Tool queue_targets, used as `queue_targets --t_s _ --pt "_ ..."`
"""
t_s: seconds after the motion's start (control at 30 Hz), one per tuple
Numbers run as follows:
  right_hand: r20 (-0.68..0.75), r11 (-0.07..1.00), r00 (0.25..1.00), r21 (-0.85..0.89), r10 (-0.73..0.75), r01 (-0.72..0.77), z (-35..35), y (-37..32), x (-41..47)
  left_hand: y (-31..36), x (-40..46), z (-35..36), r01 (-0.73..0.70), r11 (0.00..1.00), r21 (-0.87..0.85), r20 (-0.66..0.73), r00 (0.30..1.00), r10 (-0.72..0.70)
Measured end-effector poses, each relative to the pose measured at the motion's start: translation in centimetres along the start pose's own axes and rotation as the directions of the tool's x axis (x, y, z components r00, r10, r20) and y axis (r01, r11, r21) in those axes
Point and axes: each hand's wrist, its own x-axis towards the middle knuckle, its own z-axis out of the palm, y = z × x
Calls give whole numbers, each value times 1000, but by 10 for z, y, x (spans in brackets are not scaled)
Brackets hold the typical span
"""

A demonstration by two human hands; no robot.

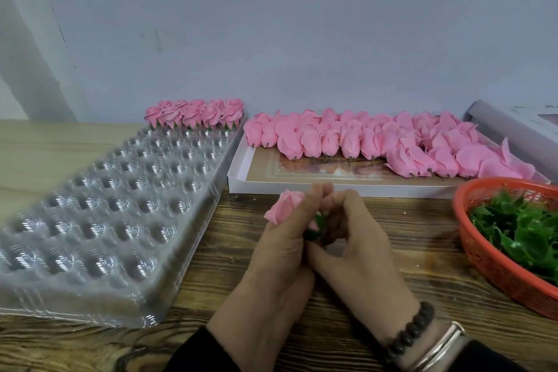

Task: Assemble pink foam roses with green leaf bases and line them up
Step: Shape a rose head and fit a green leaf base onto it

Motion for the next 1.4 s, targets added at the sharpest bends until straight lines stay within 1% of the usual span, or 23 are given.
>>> queue_targets --t_s 0.07,0.17,0.23,0.3,0.37,0.43,0.5,0.6,0.63,0.7,0.73,0.77,0.8,0.83,0.87,0.9,0.93,1.03,1.1,1.17,1.2,1.33,1.4 --pt "24 997 999 68 29 -31 -2 -3 1 2 1 -2 26 1000 4 34 999 -26" --pt "157 952 982 273 102 -142 -10 -5 4 8 1 -4 59 998 36 122 990 -63" --pt "228 916 967 353 116 -193 -13 -6 5 10 1 -4 55 997 52 137 989 -62" --pt "238 911 964 360 122 -204 -12 -6 4 9 2 -5 54 998 36 116 992 -58" --pt "207 929 970 320 125 -187 -9 -5 2 7 3 -7 60 998 20 82 995 -61" --pt "162 952 982 275 94 -137 -7 -7 2 7 3 -6 44 998 47 42 998 -46" --pt "161 946 983 296 89 -134 -9 -7 4 6 3 -6 27 997 72 55 998 -31" --pt "284 858 947 440 149 -266 -17 -8 5 7 3 -6 -8 982 188 102 995 -11" --pt "324 842 934 453 151 -293 -18 -8 5 7 3 -7 -27 974 225 107 994 3" --pt "334 883 935 396 115 -251 -20 -8 6 6 4 -9 -95 952 289 96 993 70" --pt "299 907 950 367 92 -204 -20 -6 7 7 4 -10 -150 932 331 91 988 127" --pt "242 918 967 358 82 -168 -20 -5 7 8 4 -11 -218 889 403 97 976 196" --pt "177 924 981 357 76 -136 -21 -4 7 9 4 -12 -290 806 516 111 956 273" --pt "115 936 992 339 61 -97 -23 -3 8 11 5 -13 -346 681 645 131 928 348" --pt "73 953 997 300 24 -45 -24 -3 8 11 6 -15 -370 544 753 155 903 400" --pt "59 970 998 244 -29 13 -26 -4 7 11 7 -16 -362 433 825 175 893 414" --pt "67 980 994 187 -83 69 -28 -4 7 11 6 -16 -360 362 860 201 891 408" --pt "161 979 966 14 -203 204 -31 -3 7 11 5 -14 -365 245 898 280 905 321" --pt "219 972 950 -26 -222 234 -32 -3 7 11 4 -15 -377 169 911 318 901 296" --pt "236 971 947 -35 -221 235 -32 -3 8 11 4 -16 -374 122 919 332 904 269" --pt "230 973 949 -29 -216 229 -32 -3 8 11 4 -16 -365 122 923 326 910 256" --pt "174 982 966 9 -189 190 -32 -3 10 8 4 -14 -378 191 906 336 916 219" --pt "131 988 981 70 -146 137 -34 -2 10 10 5 -15 -361 254 897 322 929 183"
